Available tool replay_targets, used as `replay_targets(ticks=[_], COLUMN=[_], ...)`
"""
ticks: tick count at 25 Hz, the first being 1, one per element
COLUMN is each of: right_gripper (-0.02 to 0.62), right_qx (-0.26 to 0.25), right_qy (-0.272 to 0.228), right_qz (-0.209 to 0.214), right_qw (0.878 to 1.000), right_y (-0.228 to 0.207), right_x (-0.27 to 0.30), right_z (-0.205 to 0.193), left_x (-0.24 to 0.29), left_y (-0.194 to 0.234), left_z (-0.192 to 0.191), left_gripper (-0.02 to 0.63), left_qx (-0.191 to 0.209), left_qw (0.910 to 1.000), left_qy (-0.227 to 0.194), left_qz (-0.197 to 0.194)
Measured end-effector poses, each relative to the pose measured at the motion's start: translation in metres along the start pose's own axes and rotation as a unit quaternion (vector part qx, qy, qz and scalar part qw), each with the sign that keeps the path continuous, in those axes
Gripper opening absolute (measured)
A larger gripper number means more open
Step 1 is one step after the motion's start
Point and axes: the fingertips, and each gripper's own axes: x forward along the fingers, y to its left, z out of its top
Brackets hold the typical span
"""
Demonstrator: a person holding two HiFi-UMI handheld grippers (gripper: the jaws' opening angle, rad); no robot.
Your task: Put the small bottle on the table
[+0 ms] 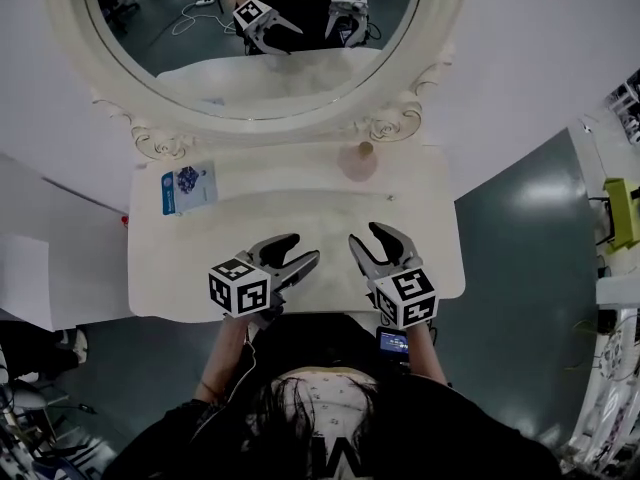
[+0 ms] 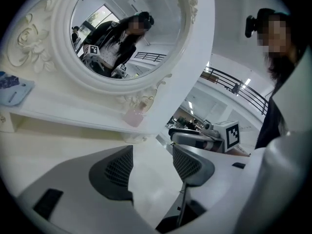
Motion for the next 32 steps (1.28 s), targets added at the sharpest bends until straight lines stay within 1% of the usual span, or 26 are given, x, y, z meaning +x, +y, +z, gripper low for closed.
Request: replay_targets(ticks=[5,8,13,17,20,22,23,24,27,30,32], right_gripper=[0.184,0.184,0.184,0.184,0.183,0.179,0.146,0.132,0.128,0.064,0.038], right_qx=[-0.009,-0.015,-0.024,-0.020,-0.016,-0.014,-0.014,-0.014,-0.017,-0.022,-0.025], right_qy=[-0.013,-0.027,-0.041,-0.054,-0.062,-0.066,-0.068,-0.069,-0.068,-0.065,-0.064], right_qz=[0.041,0.058,0.080,0.094,0.099,0.101,0.101,0.101,0.102,0.101,0.104], right_qw=[0.999,0.998,0.996,0.994,0.993,0.993,0.993,0.992,0.992,0.992,0.992], right_y=[0.029,0.043,0.063,0.076,0.083,0.090,0.093,0.097,0.109,0.127,0.143], right_x=[-0.027,-0.044,-0.060,-0.067,-0.067,-0.067,-0.066,-0.064,-0.061,-0.058,-0.057], right_z=[-0.010,-0.013,-0.018,-0.016,-0.014,-0.014,-0.014,-0.014,-0.013,-0.012,-0.011], left_x=[-0.006,-0.011,-0.023,-0.036,-0.044,-0.051,-0.055,-0.059,-0.073,-0.093,-0.111], left_y=[-0.030,-0.048,-0.071,-0.080,-0.084,-0.084,-0.084,-0.082,-0.079,-0.075,-0.072], left_z=[-0.016,-0.025,-0.040,-0.040,-0.035,-0.035,-0.036,-0.037,-0.042,-0.049,-0.054], left_gripper=[0.256,0.256,0.256,0.255,0.253,0.253,0.253,0.253,0.253,0.253,0.253], left_qx=[0.020,0.031,0.023,0.030,0.041,0.041,0.040,0.039,0.037,0.032,0.028], left_qw=[0.9996,0.9986,0.9976,0.9967,0.9957,0.9954,0.9953,0.9952,0.9949,0.9943,0.9938], left_qy=[-0.015,-0.035,-0.056,-0.061,-0.066,-0.068,-0.070,-0.071,-0.074,-0.081,-0.086], left_qz=[0.009,0.023,0.033,0.043,0.050,0.053,0.054,0.055,0.057,0.063,0.065])
